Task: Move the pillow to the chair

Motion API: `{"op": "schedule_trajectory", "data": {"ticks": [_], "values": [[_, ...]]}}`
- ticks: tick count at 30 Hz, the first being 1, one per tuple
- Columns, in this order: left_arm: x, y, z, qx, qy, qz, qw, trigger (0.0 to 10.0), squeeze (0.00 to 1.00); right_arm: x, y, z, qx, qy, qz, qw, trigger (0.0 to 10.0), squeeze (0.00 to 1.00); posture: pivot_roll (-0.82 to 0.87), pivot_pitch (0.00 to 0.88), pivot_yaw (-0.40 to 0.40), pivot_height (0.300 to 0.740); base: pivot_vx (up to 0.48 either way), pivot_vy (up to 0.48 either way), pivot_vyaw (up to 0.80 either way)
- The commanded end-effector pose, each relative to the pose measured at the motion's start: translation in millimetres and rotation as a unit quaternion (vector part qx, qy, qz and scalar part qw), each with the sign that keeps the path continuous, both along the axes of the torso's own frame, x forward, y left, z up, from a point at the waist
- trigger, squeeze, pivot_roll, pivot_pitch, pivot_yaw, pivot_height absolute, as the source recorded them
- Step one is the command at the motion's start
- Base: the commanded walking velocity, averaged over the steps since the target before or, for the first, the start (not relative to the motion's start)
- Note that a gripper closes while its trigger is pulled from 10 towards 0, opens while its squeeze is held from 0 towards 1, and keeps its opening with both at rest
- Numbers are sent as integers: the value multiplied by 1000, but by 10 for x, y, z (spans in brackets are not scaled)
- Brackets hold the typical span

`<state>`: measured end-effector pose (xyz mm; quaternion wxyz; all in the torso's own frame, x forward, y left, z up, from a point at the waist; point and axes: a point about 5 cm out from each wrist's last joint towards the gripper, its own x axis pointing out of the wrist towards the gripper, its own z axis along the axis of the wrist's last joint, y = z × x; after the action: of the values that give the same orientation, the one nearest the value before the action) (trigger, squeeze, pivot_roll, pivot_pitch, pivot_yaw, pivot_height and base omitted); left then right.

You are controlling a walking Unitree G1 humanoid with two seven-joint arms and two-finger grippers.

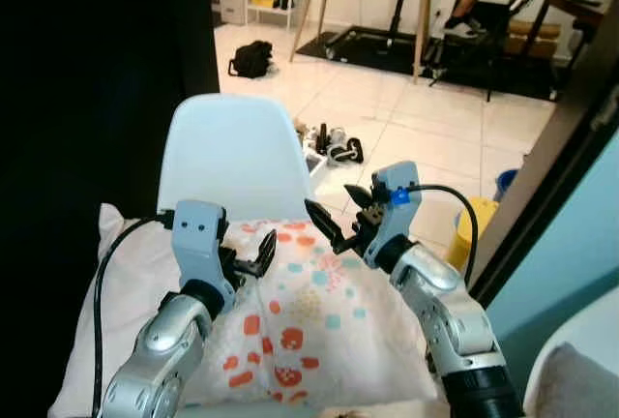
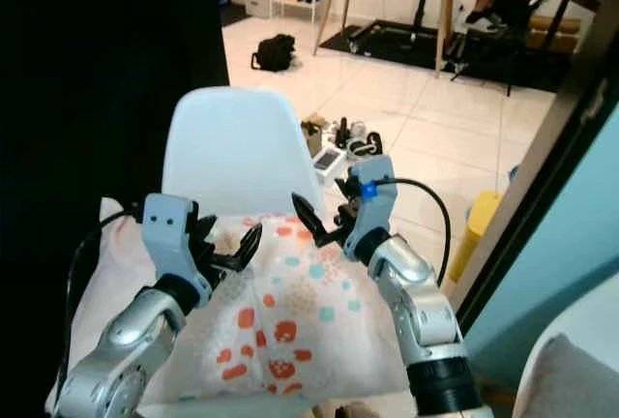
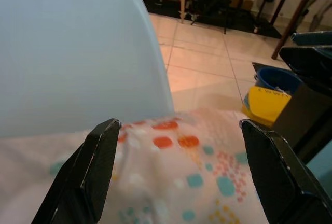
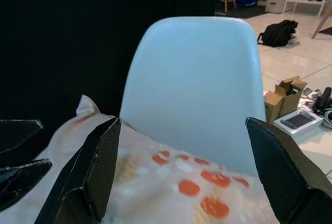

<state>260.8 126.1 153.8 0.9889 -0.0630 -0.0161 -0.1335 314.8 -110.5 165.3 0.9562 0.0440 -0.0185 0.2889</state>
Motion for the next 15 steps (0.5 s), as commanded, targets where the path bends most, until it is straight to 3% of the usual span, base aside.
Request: {"op": "schedule_trajectory", "data": {"ticks": [1, 15], "values": [[4, -19, 11, -2, -1, -2, 1000, 10000, 0, 0, 13, 2, -4, -2, 4, 1000, 10000, 0, -22, 0, -84, 690, 0, 0, 0], [28, 17, 6, 15, -3, 4, 1000, 10000, 0, 18, 4, -4, -8, 0, 1, 1000, 10000, 0, -25, 0, -83, 730, 0, 0, 0]]}}
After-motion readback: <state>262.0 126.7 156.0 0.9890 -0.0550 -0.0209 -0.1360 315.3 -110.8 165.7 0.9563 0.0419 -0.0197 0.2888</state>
